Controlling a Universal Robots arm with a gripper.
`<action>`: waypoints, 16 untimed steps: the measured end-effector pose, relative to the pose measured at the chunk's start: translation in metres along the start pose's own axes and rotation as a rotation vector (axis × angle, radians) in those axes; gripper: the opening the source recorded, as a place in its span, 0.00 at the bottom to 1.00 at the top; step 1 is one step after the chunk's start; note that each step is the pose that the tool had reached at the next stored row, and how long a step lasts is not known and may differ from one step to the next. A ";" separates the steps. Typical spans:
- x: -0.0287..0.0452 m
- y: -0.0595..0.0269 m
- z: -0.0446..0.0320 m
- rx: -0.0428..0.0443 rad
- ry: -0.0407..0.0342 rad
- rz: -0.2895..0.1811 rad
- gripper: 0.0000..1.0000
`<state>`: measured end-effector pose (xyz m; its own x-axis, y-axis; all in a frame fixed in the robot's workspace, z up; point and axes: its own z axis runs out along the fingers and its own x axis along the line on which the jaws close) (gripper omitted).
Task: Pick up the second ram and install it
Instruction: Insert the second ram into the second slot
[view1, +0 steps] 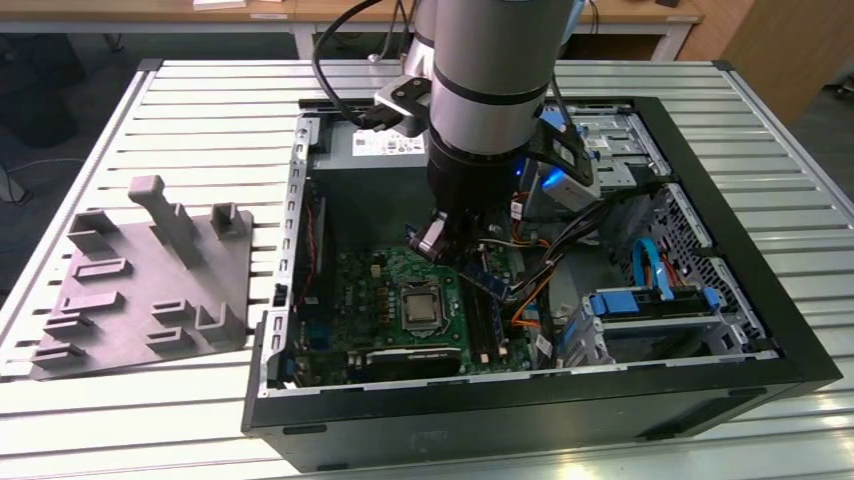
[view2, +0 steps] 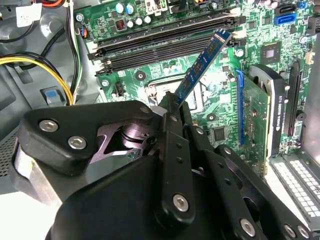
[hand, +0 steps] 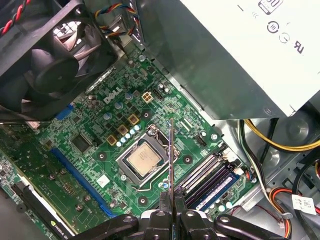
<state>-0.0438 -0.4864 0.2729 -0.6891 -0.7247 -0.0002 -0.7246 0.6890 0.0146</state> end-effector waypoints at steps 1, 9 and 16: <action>0.0000 0.0000 0.0000 0.0000 0.0000 0.002 0.14; 0.0000 0.0000 0.0001 0.0000 -0.0003 0.019 0.14; 0.0000 0.0000 0.0001 0.0000 -0.0005 0.034 0.14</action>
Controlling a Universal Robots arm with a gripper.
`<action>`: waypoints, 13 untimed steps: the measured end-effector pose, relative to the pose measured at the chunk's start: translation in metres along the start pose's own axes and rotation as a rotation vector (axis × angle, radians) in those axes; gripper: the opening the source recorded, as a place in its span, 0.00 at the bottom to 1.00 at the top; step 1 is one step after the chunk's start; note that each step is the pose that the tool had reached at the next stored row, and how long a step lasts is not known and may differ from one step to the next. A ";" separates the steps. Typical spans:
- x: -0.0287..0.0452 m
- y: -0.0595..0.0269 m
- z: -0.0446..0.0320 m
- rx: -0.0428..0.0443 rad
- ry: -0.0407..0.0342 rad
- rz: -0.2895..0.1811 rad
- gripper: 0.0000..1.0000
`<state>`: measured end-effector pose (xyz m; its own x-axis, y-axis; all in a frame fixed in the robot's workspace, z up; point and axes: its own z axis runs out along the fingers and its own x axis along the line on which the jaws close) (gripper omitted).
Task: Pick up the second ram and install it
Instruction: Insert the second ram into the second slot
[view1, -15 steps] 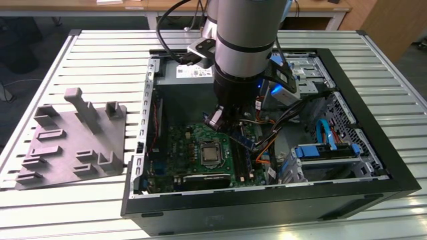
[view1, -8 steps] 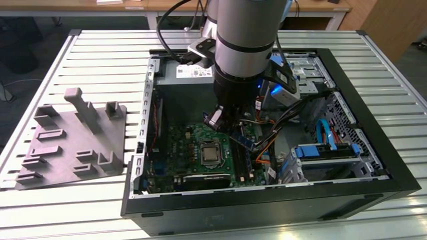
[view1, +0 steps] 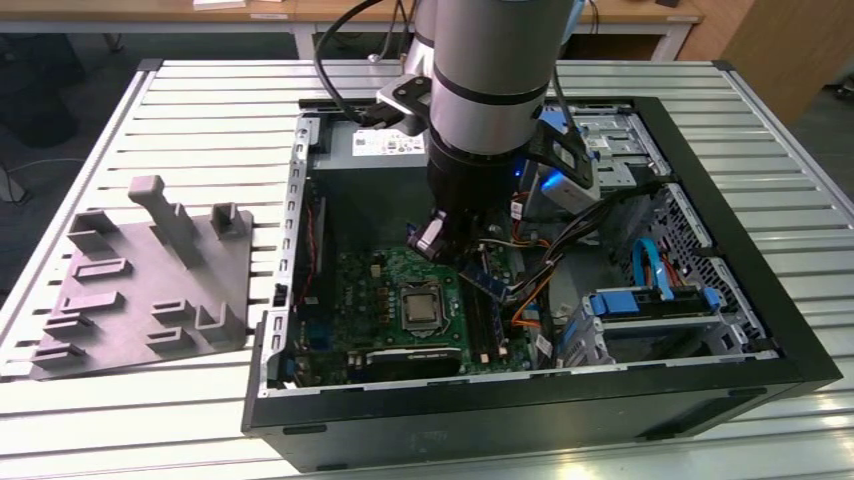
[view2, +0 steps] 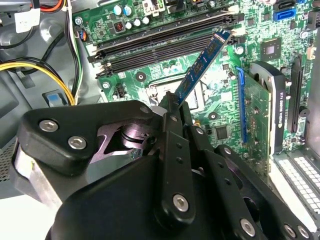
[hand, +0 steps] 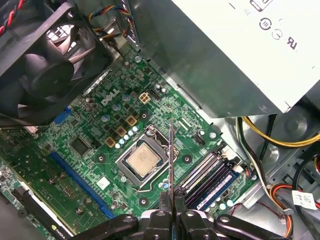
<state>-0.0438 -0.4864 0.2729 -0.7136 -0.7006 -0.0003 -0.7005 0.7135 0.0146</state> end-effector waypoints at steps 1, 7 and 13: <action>0.0000 0.0000 0.0000 0.0000 0.0000 0.002 0.14; 0.0000 0.0000 0.0000 -0.0001 -0.0003 0.015 0.14; 0.0000 0.0000 0.0000 0.0000 -0.0004 0.028 0.14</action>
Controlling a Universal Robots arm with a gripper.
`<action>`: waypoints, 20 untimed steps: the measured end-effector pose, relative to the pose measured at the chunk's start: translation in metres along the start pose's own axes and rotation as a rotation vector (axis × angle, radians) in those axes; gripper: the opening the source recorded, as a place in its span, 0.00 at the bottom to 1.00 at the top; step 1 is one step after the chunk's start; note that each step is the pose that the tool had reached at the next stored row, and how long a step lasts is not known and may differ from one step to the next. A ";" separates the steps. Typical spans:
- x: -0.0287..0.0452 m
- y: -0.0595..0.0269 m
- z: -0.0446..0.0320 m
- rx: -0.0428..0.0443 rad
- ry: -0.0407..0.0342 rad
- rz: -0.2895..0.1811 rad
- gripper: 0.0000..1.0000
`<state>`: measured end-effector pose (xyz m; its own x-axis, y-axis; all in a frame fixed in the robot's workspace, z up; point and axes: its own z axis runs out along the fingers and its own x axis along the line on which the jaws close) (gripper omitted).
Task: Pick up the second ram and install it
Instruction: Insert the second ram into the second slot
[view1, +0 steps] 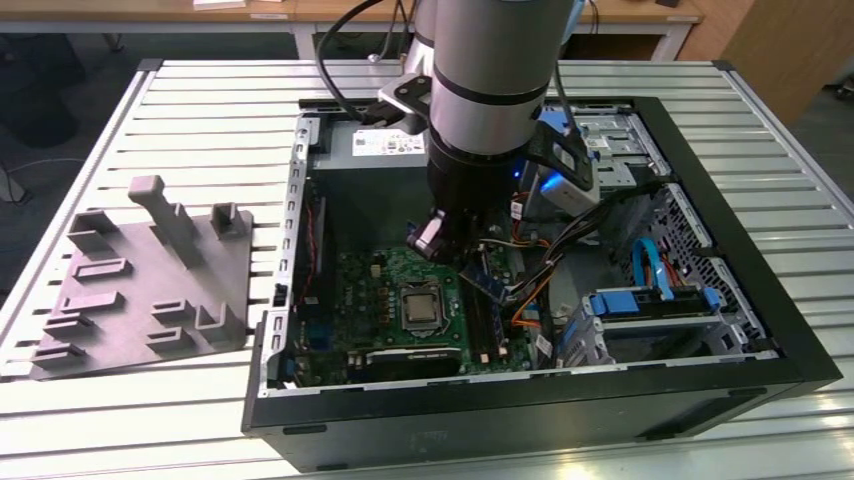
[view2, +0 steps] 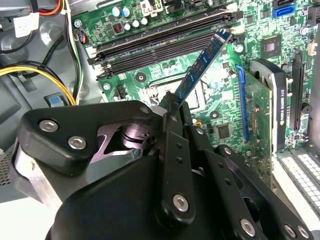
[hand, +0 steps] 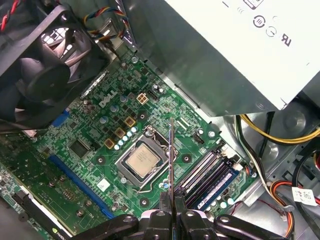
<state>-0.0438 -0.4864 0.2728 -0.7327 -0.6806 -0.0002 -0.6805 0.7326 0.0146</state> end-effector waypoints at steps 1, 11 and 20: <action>0.0000 0.0000 0.0000 -0.0001 -0.0001 0.003 0.14; 0.0000 0.0000 0.0002 0.0002 -0.0009 0.070 0.14; 0.0000 0.0000 0.0007 0.0003 -0.0022 0.167 0.14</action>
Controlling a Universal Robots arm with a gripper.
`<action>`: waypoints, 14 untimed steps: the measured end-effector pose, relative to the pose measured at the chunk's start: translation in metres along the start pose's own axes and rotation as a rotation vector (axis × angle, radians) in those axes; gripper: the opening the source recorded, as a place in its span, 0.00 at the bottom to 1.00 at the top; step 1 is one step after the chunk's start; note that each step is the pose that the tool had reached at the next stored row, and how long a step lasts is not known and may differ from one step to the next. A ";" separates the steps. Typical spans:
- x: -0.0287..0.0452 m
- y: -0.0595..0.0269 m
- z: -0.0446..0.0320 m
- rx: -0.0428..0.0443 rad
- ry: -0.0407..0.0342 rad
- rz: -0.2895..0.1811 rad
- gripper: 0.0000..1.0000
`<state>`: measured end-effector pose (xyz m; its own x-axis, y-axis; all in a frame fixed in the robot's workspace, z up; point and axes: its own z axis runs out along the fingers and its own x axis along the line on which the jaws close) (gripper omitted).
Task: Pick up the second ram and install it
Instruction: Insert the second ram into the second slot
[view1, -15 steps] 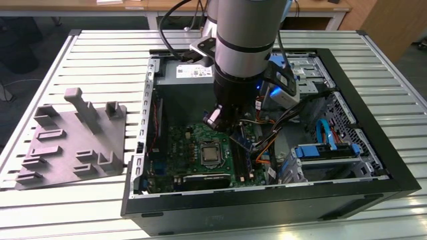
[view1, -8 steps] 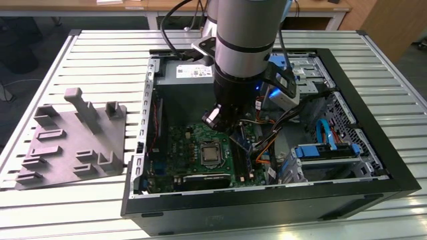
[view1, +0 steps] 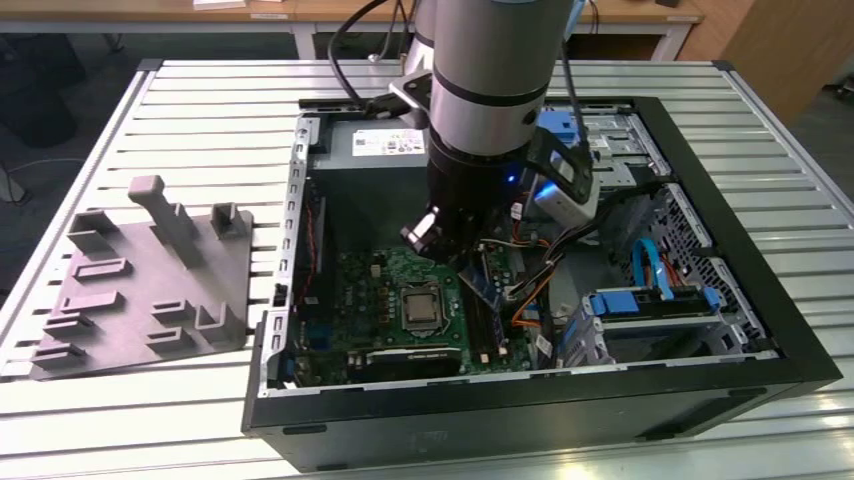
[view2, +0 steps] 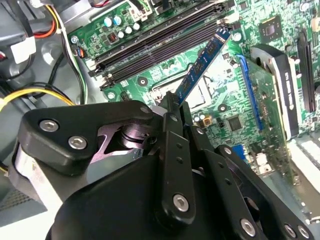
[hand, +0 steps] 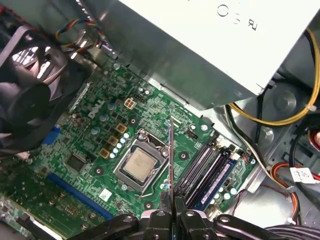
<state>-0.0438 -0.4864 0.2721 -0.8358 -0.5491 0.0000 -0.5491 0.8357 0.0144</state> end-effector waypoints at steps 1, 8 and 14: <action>0.0000 0.0000 0.0001 0.0000 -0.0002 0.010 0.14; 0.0000 0.0000 0.0003 0.0003 -0.0009 0.075 0.14; 0.0000 0.0000 0.0005 0.0006 -0.0015 0.129 0.14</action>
<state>-0.0438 -0.4864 0.2716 -0.8994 -0.4372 0.0003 -0.4372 0.8993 0.0138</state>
